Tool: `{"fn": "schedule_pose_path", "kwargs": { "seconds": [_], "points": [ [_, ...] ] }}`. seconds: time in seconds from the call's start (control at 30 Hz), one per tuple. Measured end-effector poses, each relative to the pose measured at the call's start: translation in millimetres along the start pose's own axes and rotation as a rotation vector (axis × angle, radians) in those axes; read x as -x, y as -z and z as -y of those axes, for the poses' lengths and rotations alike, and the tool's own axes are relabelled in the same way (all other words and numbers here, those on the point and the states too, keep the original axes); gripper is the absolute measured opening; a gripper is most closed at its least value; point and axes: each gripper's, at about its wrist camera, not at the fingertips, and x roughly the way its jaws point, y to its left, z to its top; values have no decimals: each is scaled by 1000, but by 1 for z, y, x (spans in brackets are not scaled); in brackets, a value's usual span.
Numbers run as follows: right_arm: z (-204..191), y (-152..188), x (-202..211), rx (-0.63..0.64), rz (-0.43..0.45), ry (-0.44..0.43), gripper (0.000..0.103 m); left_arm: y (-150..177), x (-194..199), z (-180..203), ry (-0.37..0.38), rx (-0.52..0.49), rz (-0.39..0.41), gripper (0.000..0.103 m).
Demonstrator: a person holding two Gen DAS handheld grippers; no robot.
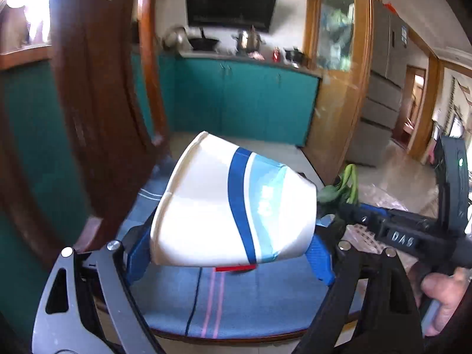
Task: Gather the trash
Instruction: 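Carry the paper cup and vegetable over the wastebasket and release both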
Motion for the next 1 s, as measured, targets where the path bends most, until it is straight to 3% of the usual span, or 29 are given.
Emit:
{"fn": "schedule_pose_path", "kwargs": {
  "seconds": [0.13, 0.23, 0.4, 0.6, 0.73, 0.83, 0.9, 0.93, 0.97, 1.0],
  "points": [
    [-11, 11, 11, 15, 29, 42, 25, 8, -14, -8, 44, 39, -63, 87],
    [-16, 21, 15, 12, 31, 44, 25, 8, -21, -7, 27, 3, -48, 87],
    [-18, 23, 13, 27, 23, 49, 25, 2, -26, -9, 38, 23, -57, 87],
    [-16, 22, 13, 23, 24, 58, 25, 11, -10, -20, 37, 30, -48, 87],
    [2, 14, 28, -8, 79, 96, 25, 15, -7, -15, 35, 25, -53, 87],
    [43, 1, 52, -100, 158, 172, 26, 15, -5, -12, 46, 12, -49, 87],
    [72, -4, 64, -154, 191, 230, 33, 15, -5, -8, 55, 1, -45, 87],
    [86, -4, 66, -176, 194, 254, 54, 16, -5, -9, 61, -3, -46, 87],
    [104, -5, 64, -200, 163, 278, 86, 17, -6, -6, 70, -7, -50, 87],
    [115, -3, 61, -221, 134, 296, 94, 17, -7, -3, 78, -12, -54, 87]
  ]
}}
